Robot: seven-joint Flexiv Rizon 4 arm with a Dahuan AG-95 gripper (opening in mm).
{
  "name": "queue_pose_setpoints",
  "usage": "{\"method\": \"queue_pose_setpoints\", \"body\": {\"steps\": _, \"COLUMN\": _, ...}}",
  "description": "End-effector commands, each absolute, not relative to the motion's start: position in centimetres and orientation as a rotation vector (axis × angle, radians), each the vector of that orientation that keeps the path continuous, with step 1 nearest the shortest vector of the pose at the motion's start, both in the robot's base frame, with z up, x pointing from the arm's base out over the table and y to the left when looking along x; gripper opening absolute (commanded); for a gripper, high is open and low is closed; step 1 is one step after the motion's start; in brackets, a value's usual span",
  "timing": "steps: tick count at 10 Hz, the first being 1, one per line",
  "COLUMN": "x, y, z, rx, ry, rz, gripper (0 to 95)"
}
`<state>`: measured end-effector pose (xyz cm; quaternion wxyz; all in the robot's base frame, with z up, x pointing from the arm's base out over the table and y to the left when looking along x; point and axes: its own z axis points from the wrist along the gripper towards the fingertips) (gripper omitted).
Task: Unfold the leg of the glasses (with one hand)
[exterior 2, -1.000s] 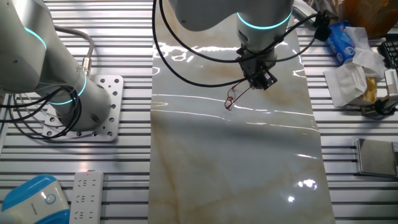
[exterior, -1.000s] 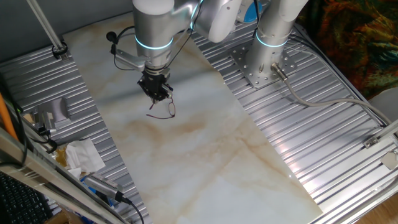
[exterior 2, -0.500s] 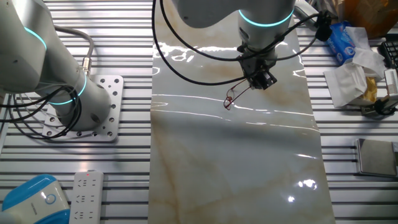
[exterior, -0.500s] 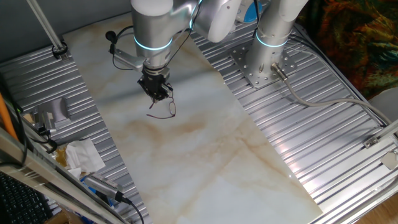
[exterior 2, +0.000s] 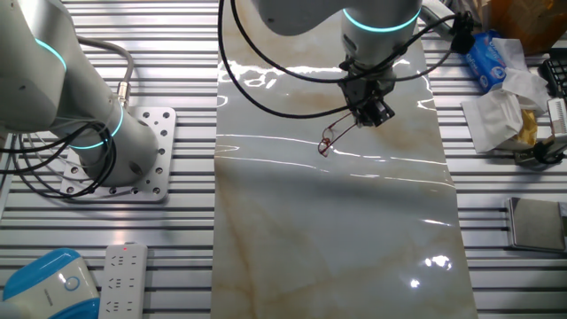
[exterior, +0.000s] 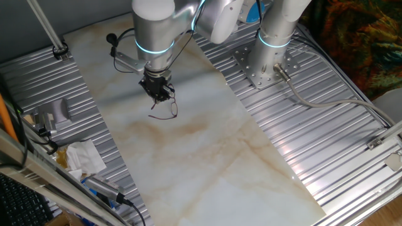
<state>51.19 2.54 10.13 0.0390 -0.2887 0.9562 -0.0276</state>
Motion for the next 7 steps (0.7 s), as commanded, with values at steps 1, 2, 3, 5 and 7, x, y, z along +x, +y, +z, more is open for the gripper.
{"method": "queue_pose_setpoints", "body": {"steps": 1, "x": 50.7, "y": 2.2, "z": 10.6, "rx": -0.886, "ry": 2.928, "rz": -0.089, "gripper": 0.0}}
{"method": "queue_pose_setpoints", "body": {"steps": 2, "x": 50.6, "y": 2.1, "z": 10.7, "rx": -0.884, "ry": 2.927, "rz": -0.088, "gripper": 0.0}}
{"method": "queue_pose_setpoints", "body": {"steps": 3, "x": 50.4, "y": 2.0, "z": 10.9, "rx": -0.881, "ry": 2.929, "rz": -0.088, "gripper": 0.0}}
{"method": "queue_pose_setpoints", "body": {"steps": 5, "x": 50.1, "y": 1.7, "z": 11.3, "rx": -0.879, "ry": 2.931, "rz": -0.091, "gripper": 0.0}}
{"method": "queue_pose_setpoints", "body": {"steps": 7, "x": 49.7, "y": 1.2, "z": 11.7, "rx": -0.857, "ry": 2.938, "rz": -0.079, "gripper": 0.0}}
